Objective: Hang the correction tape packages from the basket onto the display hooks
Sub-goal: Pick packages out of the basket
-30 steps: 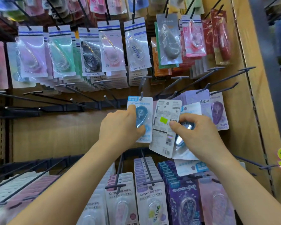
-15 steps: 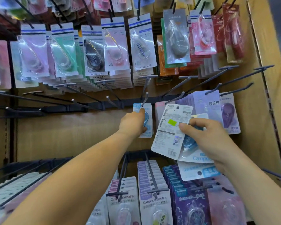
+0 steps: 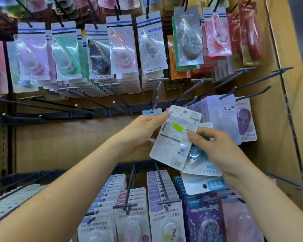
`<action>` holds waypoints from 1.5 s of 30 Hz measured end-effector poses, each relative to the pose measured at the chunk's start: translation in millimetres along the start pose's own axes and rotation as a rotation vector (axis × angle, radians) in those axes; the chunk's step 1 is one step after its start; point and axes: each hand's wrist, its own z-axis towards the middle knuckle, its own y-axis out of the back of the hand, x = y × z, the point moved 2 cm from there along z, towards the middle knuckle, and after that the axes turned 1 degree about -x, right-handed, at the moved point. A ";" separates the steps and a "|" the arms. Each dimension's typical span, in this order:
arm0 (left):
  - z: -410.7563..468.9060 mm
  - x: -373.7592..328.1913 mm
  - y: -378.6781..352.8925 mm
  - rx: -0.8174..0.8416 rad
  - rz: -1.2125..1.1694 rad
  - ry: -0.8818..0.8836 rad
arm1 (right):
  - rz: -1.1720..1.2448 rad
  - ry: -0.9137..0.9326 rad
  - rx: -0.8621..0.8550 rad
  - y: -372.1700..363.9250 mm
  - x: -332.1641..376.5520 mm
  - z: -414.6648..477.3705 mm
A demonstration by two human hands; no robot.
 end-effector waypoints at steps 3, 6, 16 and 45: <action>-21.6 -2.7 -10.0 0.122 -0.064 -0.083 | -0.023 0.038 -0.039 -7.7 4.3 -2.5; -30.9 -2.3 -7.1 -0.166 0.392 -0.374 | -0.213 0.143 -0.185 -9.0 10.1 -2.6; -60.4 6.9 -25.3 -0.537 1.178 -0.689 | -0.085 0.210 -0.158 -24.6 23.4 -12.3; -82.0 7.1 -5.4 -0.340 0.365 -0.207 | 0.064 0.161 0.008 -16.7 16.0 -29.7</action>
